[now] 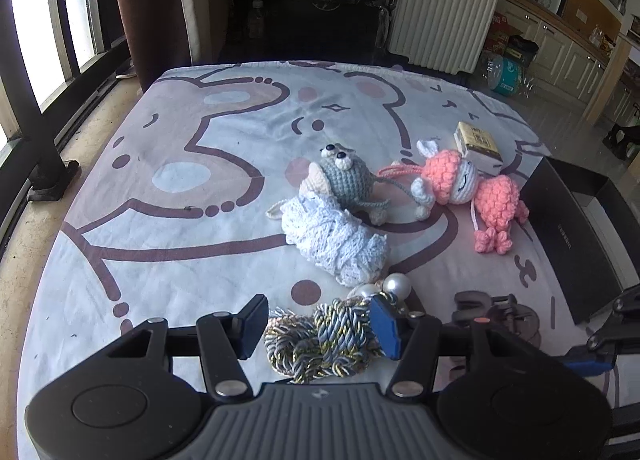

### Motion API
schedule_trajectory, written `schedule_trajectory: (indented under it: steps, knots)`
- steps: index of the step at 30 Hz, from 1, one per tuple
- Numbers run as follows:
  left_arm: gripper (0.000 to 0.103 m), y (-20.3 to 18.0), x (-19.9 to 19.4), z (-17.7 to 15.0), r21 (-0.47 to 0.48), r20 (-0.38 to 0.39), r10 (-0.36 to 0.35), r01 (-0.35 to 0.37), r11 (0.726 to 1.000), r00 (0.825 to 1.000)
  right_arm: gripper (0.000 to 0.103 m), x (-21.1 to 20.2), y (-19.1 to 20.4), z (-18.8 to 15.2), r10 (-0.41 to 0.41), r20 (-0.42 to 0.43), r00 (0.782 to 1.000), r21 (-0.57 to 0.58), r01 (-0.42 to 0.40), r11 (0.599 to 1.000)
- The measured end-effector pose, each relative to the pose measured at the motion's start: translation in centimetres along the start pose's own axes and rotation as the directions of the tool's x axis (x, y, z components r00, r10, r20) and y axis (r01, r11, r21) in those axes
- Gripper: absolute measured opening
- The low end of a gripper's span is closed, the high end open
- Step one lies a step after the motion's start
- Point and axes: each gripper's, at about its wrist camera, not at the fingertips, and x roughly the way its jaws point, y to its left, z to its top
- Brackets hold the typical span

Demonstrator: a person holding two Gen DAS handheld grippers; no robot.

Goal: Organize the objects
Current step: 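Lift the claw clip with the right gripper while the left gripper approaches the rope tassel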

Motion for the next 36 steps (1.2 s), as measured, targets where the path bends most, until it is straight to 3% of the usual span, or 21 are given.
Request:
schedule_trajectory:
  steps: [7,14,16,22,28,32,36]
  knots:
    - [0.057,0.1,0.8,0.9,-0.032,-0.009,0.002,-0.002,0.999,1.000,0.018,-0.4,-2.2,-0.2,0.128,-0.004,0.992,0.258,-0.123,0.958]
    - [0.057,1.6,2.3,0.8,-0.112,-0.031,0.043,-0.046,0.993,0.999,0.021,-1.6,-5.0,0.1,0.099,0.057,0.993,0.494,-0.114,0.862]
    - [0.058,1.8,2.3,0.9,-0.119,-0.032,0.054,-0.057,0.991,0.998,0.023,-1.8,-5.9,0.1,0.078,0.074,0.994,0.564,-0.106,0.819]
    - [0.058,2.3,1.6,0.7,-0.094,-0.024,0.103,-0.105,0.990,0.994,0.042,-1.1,-8.3,-0.9,0.025,0.073,0.997,0.740,-0.071,0.668]
    - [0.058,4.5,0.9,0.6,-0.137,-0.022,0.147,-0.148,0.979,0.989,0.062,0.7,-8.5,-2.0,0.058,0.030,0.998,0.818,-0.058,0.572]
    - [0.058,5.4,1.7,0.2,-0.138,-0.058,0.189,-0.195,0.971,0.980,0.064,1.8,-7.8,-1.7,0.059,-0.003,0.998,0.816,-0.032,0.577]
    - [0.059,5.1,2.4,-0.3,-0.105,-0.072,0.187,-0.194,0.975,0.980,0.065,2.7,-6.5,-0.9,0.046,-0.038,0.998,0.771,0.000,0.636]
